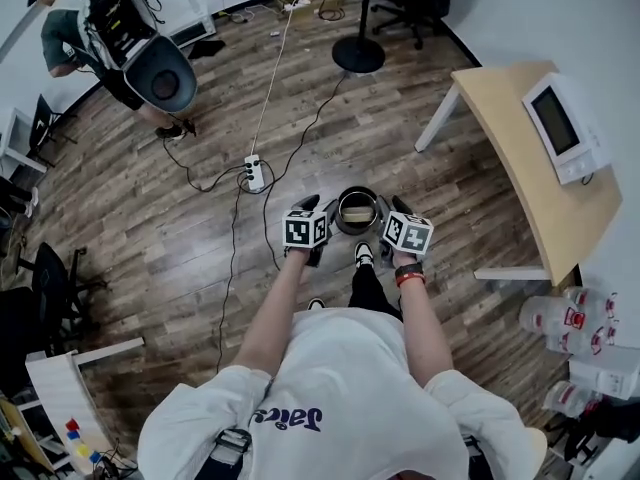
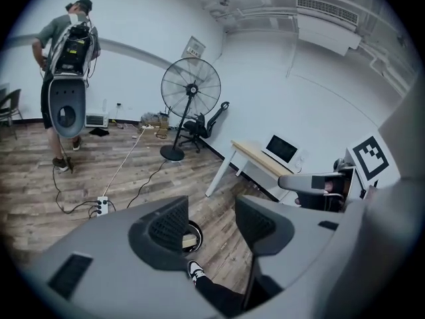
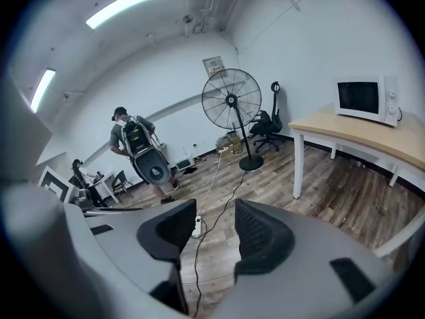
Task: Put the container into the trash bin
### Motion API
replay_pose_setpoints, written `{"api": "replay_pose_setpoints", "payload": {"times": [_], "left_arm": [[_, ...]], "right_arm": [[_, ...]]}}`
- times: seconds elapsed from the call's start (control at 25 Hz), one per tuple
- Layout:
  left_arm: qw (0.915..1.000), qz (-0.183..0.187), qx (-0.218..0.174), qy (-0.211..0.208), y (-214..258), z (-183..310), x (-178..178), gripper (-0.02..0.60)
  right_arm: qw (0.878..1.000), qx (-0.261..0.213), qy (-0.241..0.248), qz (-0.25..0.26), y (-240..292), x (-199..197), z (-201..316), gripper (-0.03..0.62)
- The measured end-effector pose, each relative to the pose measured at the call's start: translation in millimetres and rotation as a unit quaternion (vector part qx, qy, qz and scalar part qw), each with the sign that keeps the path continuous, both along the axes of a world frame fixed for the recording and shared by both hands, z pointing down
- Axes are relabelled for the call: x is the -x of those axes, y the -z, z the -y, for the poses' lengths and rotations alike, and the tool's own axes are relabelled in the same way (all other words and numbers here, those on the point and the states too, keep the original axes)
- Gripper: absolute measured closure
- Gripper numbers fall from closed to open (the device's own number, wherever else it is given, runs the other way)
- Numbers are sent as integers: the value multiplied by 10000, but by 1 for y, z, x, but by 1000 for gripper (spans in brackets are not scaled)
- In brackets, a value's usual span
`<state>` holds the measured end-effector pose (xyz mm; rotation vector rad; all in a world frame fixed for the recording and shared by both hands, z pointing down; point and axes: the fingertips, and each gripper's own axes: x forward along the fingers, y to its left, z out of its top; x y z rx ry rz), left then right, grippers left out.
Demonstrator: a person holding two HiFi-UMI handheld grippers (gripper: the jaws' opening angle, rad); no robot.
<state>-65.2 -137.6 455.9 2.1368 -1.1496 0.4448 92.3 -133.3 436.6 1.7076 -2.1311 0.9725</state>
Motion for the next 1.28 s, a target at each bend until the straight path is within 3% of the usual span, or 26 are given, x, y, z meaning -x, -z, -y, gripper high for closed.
{"api": "replay_pose_setpoints", "payload": {"times": [0.36,0.76,1.0,1.28], "left_arm": [[9962,-143,-854,-3,73,2,16,361],[9863,11,-1651,11,140,-5,23,410],[9785,-25,-2063,17,180,-18,19,456],[9728,12,-2317,27,200,-34,20,514]], "right_arm": [[9989,-465,26,-46,50,15,-9,408],[9918,-1237,-43,-322,122,5,-20,453],[9843,-1695,-155,-456,160,-6,-34,493],[9799,-1909,-228,-535,181,-4,-51,522]]}}
